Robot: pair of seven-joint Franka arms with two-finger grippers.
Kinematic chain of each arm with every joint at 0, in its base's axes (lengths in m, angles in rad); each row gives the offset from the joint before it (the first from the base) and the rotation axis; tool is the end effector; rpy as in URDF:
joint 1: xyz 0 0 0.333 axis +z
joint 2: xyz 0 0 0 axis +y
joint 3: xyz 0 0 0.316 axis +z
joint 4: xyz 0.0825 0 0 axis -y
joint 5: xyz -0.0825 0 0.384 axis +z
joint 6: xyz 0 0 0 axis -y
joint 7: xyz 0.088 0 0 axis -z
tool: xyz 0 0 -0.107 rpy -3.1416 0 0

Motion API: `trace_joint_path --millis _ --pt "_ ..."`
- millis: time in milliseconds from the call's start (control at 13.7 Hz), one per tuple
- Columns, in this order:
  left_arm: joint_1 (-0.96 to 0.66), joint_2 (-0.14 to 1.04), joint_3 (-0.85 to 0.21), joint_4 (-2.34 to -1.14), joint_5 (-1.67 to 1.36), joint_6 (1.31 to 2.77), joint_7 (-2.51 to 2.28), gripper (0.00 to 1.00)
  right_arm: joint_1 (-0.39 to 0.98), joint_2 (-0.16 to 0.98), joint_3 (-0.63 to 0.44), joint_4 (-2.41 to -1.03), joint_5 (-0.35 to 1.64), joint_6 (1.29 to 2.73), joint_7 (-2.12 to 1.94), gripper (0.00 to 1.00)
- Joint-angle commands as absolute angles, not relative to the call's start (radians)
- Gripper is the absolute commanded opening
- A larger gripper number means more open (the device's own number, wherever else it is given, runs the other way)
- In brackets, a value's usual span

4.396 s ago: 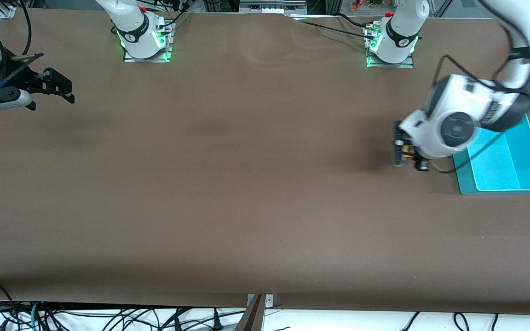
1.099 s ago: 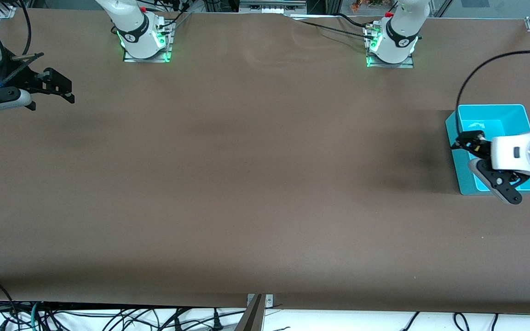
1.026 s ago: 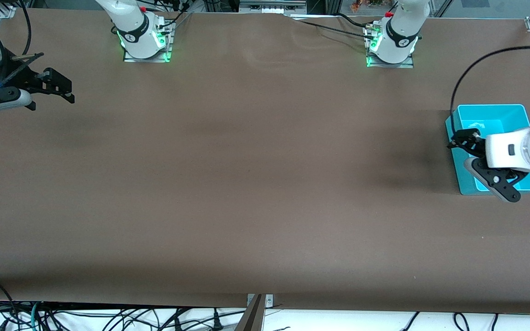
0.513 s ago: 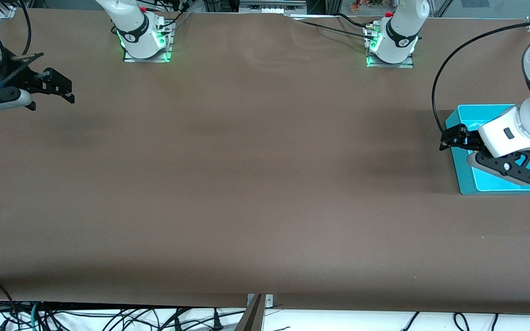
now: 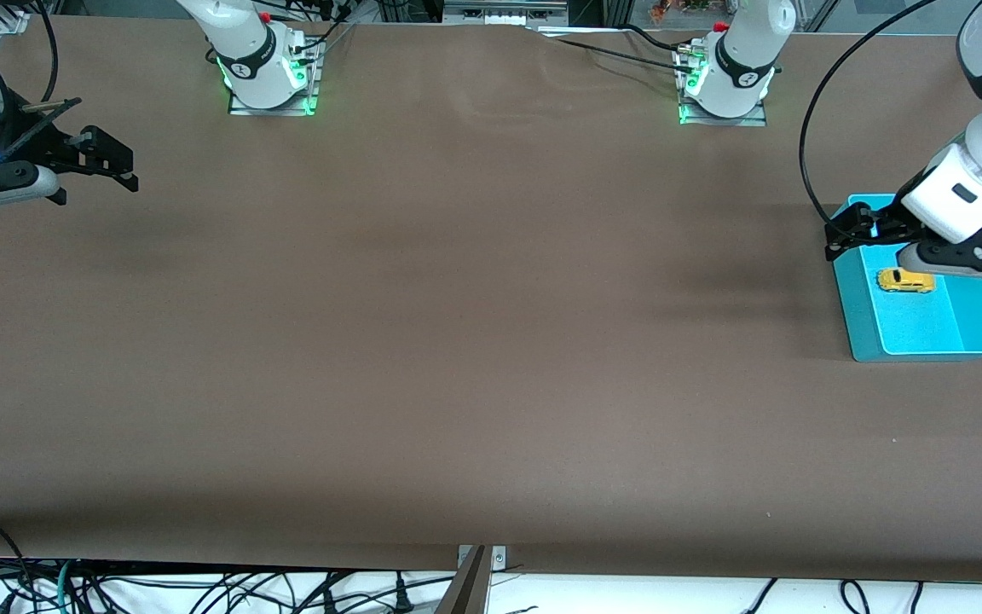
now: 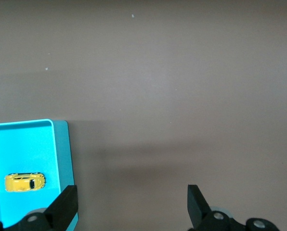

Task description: Wind and store yellow beetle car

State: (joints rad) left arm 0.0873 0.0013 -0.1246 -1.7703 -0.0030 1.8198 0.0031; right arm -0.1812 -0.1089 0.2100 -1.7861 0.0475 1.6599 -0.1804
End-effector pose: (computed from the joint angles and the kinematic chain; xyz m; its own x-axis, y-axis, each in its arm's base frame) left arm 0.5683 -0.0214 0.5505 0.9981 -0.0396 0.0482 -0.0398 -0.9992 0.0030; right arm 0.5245 0.0249 0.5875 0.9793 0.2019 -0.0149 0.2014 -0.9791 -0.0277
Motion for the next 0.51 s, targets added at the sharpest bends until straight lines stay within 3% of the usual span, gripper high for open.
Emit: trace_joint_path --millis 0,440 --pt "0.092 -0.009 -0.114 -1.772 -0.034 1.79 -0.023 1.0 -0.183 -0.115 0.209 -1.789 0.049 1.66 -0.198 1.0" --pt "0.092 -0.032 -0.117 -1.756 -0.075 1.709 -0.028 1.0 -0.183 -0.117 0.21 -1.789 0.051 1.652 -0.198 1.0"
